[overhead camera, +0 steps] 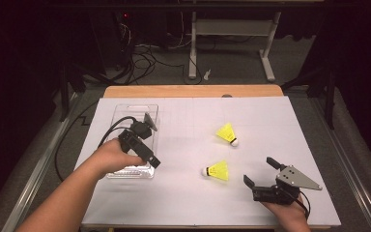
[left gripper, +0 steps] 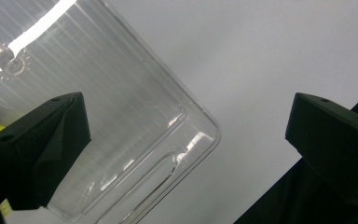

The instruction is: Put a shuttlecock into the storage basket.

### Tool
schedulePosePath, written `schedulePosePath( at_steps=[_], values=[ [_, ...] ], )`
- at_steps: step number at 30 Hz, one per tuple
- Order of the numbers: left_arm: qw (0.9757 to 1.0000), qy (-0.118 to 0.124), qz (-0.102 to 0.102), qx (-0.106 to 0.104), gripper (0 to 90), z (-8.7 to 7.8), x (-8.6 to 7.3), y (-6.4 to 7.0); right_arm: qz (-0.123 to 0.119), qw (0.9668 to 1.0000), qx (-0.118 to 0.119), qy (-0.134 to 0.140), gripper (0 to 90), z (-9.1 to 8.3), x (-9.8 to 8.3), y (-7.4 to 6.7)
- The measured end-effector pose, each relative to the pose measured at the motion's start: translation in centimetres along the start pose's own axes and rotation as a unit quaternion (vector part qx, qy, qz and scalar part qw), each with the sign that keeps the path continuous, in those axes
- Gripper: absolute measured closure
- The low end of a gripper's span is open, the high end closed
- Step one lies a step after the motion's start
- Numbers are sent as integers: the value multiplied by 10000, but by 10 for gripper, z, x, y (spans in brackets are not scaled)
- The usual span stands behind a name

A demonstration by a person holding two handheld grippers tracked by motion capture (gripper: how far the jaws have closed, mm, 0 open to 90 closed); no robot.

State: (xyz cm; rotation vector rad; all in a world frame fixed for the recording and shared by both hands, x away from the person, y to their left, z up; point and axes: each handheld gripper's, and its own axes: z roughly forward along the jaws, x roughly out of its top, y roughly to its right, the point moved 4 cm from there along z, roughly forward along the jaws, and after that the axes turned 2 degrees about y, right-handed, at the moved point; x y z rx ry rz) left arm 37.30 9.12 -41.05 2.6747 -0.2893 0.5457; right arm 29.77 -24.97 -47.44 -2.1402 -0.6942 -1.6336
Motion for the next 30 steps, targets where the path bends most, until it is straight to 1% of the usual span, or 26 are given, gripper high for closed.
schedulePosePath(
  at_steps=[4, 5, 6, 12, 13, 14, 15, 17, 18, 19, 20, 21, 22, 24, 30],
  values=[
    [9999, -19, 97, -40, 10, 0, 0, 10, -3, 10000, 6, 2, 2, -1, 0, 0],
    [9999, -1, 93, -66, 9, 0, 0, 14, 1, 10000, 6, 4, 2, -1, 0, -1],
    [9999, -14, 139, -76, 9, 0, 0, 15, -5, 10000, 11, 3, 2, -1, 0, -1],
    [9993, -23, 328, -198, 9, 2, -2, 36, -1, 10000, 23, 0, 2, 0, 0, -1],
    [9993, -11, 298, -211, 9, 3, -2, 39, 4, 10000, 22, 3, 2, 0, 0, -2],
    [9991, -36, 362, -225, 9, 4, -3, 41, 0, 10000, 22, 3, 2, 0, 0, -2],
    [9990, -41, 380, -232, 9, 4, -3, 43, 5, 10000, 22, 1, 2, 1, 0, -2],
    [9991, -21, 358, -244, 9, 6, -4, 47, -2, 10000, 26, -5, 2, 1, 0, -2],
    [9988, -55, 426, -253, 9, 6, -4, 47, -8, 10000, 37, -9, 2, 1, 0, -2],
    [9989, -37, 392, -252, 9, 7, -4, 49, -10, 10000, 48, -12, 2, 1, 0, -2],
    [9986, -74, 444, -267, 9, 7, -5, 49, -21, 10000, 54, -17, 2, 1, -1, -2],
    [9986, -80, 453, -267, 9, 7, -5, 49, -24, 10000, 65, -28, 2, 1, -1, -3],
    [9987, -63, 436, -266, 9, 8, -5, 50, -28, 10000, 69, -33, 2, 2, -1, -3],
    [9985, -104, 472, -261, 9, 8, -5, 50, -28, 9999, 89, -56, 2, 3, -1, -4],
    [9983, -102, 492, -280, 9, 9, -5, 50, -54, 9998, 125, -120, 2, 6, 2, -9]
  ],
)
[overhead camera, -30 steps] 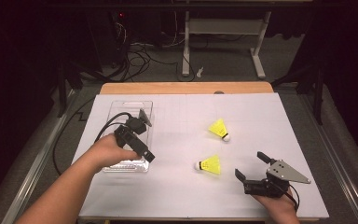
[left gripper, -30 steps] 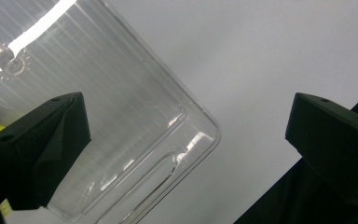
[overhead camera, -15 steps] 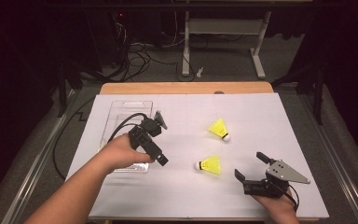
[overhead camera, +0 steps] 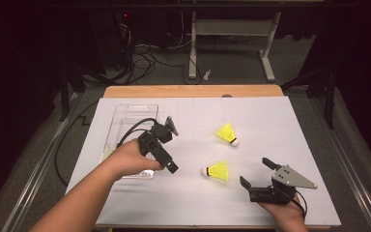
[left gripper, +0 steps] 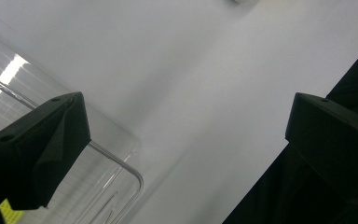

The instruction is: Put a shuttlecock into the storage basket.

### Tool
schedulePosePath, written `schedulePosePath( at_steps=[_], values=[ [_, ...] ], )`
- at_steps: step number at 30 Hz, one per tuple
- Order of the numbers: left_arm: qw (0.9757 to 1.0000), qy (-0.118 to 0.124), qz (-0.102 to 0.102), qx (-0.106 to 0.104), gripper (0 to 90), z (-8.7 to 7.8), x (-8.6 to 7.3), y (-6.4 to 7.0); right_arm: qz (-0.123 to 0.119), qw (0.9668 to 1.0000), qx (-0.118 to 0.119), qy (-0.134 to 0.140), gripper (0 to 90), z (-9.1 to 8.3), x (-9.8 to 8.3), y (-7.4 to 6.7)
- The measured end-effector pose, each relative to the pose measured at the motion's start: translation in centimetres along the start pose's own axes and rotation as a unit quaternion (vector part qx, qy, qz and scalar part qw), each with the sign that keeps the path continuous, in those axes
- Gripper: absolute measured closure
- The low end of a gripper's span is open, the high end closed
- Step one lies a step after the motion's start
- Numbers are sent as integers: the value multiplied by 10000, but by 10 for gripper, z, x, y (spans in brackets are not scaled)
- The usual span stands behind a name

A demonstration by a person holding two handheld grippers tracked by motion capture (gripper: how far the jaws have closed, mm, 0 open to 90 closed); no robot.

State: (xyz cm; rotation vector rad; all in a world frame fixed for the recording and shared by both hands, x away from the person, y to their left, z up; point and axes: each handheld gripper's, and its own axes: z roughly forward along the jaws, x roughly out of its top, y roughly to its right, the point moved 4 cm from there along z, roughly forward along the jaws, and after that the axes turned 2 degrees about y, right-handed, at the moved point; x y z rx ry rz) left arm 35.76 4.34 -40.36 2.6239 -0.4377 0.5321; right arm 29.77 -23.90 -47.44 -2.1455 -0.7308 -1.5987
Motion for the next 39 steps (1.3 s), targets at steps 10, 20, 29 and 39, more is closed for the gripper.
schedulePosePath(
  at_steps=[10, 20, 29, 39],
  values=[
    [10000, 38, -72, -9, 9, -2, 1, -2, -277, 9995, 111, -125, 2, 8, 20, -14],
    [10000, 9, -38, -12, 10, -2, 0, -1, -394, 9985, 249, -276, 7, 20, 29, -19],
    [10000, 18, -58, -1, 9, -2, 0, -2, -265, 9970, 515, -511, 53, 36, 31, -29],
    [10000, -29, -3, 14, 9, -2, 0, -2, -11, 9941, 738, -792, 181, 51, 25, -32]
  ],
)
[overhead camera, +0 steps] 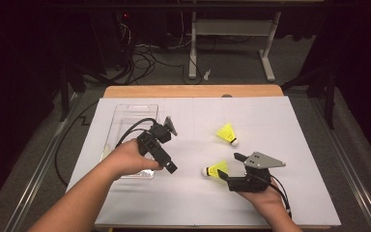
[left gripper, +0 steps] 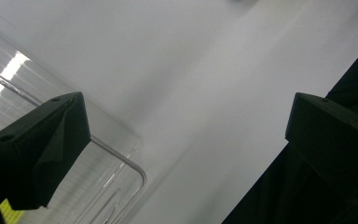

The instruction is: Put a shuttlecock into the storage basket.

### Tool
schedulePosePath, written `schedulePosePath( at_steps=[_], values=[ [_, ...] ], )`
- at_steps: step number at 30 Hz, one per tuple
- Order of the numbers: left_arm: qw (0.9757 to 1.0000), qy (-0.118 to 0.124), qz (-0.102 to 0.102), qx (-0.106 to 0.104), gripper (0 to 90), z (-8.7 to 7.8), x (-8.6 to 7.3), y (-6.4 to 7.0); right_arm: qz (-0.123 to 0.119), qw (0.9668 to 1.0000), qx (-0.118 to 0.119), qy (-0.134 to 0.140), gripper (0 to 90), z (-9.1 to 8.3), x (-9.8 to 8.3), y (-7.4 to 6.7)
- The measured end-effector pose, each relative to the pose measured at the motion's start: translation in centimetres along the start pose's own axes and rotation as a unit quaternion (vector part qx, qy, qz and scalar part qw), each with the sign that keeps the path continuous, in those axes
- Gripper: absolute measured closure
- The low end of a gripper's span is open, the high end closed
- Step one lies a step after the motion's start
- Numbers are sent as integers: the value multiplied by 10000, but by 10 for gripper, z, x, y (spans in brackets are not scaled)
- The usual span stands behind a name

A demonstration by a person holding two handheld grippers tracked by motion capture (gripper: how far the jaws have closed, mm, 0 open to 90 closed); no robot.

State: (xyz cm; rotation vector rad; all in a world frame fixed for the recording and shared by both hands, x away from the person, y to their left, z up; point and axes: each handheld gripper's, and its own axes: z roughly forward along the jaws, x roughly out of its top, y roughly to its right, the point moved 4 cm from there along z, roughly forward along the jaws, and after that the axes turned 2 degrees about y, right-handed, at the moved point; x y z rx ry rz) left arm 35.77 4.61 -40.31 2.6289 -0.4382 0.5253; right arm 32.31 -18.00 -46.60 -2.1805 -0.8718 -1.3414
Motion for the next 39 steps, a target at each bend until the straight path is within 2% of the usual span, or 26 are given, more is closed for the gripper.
schedulePosePath(
  at_steps=[5, 8, 12, 16, 20, 21, 25, 29, 31, 39],
  values=[
    [10000, -16, 82, -25, 9, -1, -1, 1, 55, 9999, 117, -45, 271, 2, -3, -1],
    [10000, 17, 47, -9, 9, 0, -2, 1, 153, 9997, 173, 5, 335, 1, -8, -1],
    [10000, 42, 30, -47, 9, -1, -2, 1, 207, 9995, 215, -82, 365, 2, -16, -1],
    [9999, 9, 110, -39, 10, -1, -3, 1, 186, 9994, 257, -102, 397, 0, -19, -2],
    [10000, 8, 53, -35, 9, 1, -4, 2, 132, 9993, 316, -157, 446, -1, -22, -5],
    [10000, 1, 90, -35, 9, 1, -4, 2, 128, 9993, 312, -161, 455, -1, -23, -6],
    [9999, -12, 98, -47, 9, 2, -5, 3, 145, 9992, 336, -160, 538, -2, -23, -7],
    [9999, -58, 118, -61, 9, 3, -6, 3, 74, 9989, 396, -219, 623, -2, -25, -10],
    [10000, -47, 66, -41, 9, 4, -6, 4, -8, 9988, 432, -242, 672, -2, -25, -10],
    [9999, -85, 109, -36, 9, 6, -6, 4, -29, 9984, 498, -266, 754, -2, -25, -12]
  ],
)
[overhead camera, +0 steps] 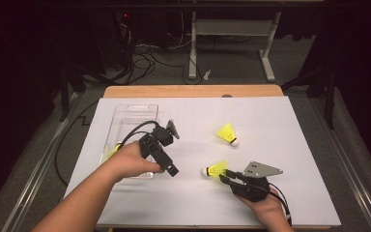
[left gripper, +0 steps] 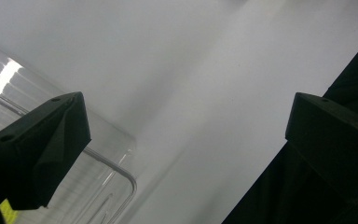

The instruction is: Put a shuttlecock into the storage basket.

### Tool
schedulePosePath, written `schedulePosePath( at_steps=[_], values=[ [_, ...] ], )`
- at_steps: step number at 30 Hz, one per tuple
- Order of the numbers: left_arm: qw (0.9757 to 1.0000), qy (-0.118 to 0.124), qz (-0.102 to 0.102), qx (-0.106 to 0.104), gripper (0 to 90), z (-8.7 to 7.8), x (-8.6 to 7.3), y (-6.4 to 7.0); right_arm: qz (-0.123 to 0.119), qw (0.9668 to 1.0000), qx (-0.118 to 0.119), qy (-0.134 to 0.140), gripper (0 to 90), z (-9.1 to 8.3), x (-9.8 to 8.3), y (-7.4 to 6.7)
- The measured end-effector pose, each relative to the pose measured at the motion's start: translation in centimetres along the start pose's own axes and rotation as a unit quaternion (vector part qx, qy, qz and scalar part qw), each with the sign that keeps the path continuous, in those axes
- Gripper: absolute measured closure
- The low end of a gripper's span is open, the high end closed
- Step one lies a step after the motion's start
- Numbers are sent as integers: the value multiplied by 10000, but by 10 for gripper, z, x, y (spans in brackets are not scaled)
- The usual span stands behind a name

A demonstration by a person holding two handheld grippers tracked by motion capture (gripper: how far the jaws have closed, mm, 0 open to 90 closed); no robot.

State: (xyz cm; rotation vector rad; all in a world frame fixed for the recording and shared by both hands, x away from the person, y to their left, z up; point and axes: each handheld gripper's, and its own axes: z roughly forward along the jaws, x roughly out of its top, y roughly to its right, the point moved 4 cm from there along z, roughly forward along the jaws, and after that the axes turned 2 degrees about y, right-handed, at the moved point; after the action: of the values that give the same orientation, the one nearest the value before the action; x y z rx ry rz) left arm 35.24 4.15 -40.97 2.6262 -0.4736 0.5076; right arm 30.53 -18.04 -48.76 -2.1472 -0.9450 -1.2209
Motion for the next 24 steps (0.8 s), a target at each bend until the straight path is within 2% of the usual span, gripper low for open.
schedulePosePath(
  at_steps=[11, 24],
  values=[
    [10000, -35, 1, -12, 9, 4, -2, 1, 1, 9999, 115, -3, 881, 1, 0, 0],
    [10000, -68, -22, -32, 9, 7, -4, -1, 18, 9996, 284, 11, 900, 1, 1, -1]
  ],
)
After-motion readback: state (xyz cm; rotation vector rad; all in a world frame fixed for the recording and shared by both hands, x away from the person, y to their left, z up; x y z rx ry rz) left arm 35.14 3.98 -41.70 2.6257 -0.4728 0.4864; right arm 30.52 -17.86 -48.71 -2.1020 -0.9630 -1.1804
